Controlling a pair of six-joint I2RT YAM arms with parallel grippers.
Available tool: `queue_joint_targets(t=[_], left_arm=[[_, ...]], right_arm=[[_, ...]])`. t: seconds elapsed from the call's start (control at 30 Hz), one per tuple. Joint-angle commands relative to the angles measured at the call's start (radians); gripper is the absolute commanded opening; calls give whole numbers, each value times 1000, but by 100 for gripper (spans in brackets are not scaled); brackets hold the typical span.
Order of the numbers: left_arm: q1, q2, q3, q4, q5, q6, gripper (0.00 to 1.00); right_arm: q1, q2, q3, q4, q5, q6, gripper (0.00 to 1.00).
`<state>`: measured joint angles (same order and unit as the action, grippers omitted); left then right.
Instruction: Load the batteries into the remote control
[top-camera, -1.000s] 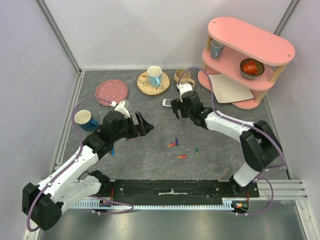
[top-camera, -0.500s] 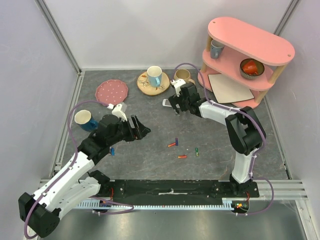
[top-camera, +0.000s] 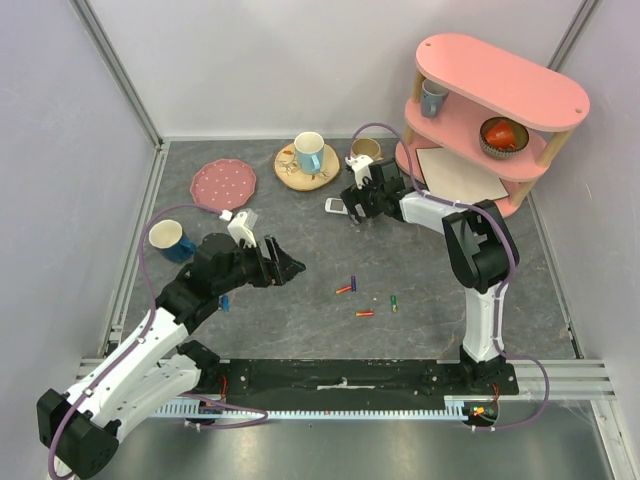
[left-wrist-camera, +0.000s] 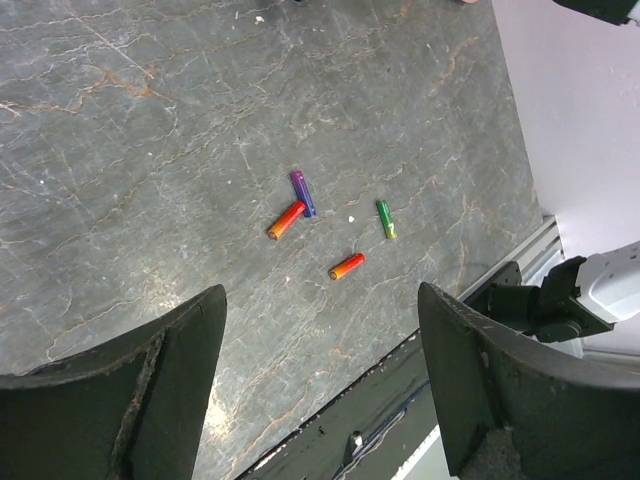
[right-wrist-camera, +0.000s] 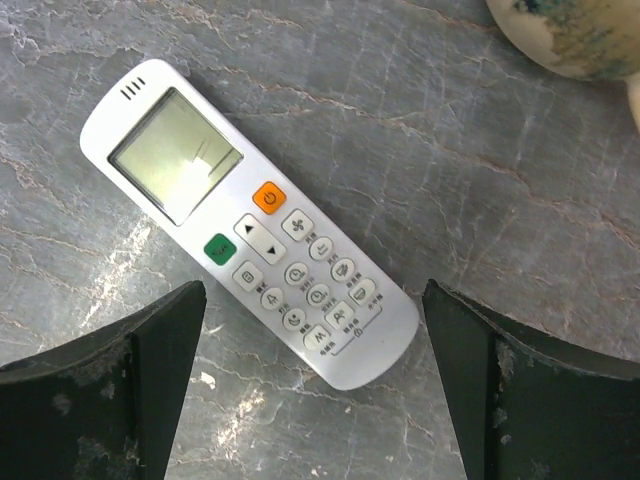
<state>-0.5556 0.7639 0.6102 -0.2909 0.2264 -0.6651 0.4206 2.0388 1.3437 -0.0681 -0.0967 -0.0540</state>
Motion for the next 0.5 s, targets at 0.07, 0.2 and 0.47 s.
queue_joint_targets(t=[0.07, 0.2, 0.47], left_arm=[[5, 0, -1, 30, 5, 32, 85], [5, -6, 3, 6, -39, 32, 85], [5, 12, 5, 13, -30, 27, 85]], right_arm=[[4, 57, 87, -38, -28, -30, 98], [3, 66, 87, -39, -24, -23, 98], [62, 32, 57, -68, -9, 11, 98]])
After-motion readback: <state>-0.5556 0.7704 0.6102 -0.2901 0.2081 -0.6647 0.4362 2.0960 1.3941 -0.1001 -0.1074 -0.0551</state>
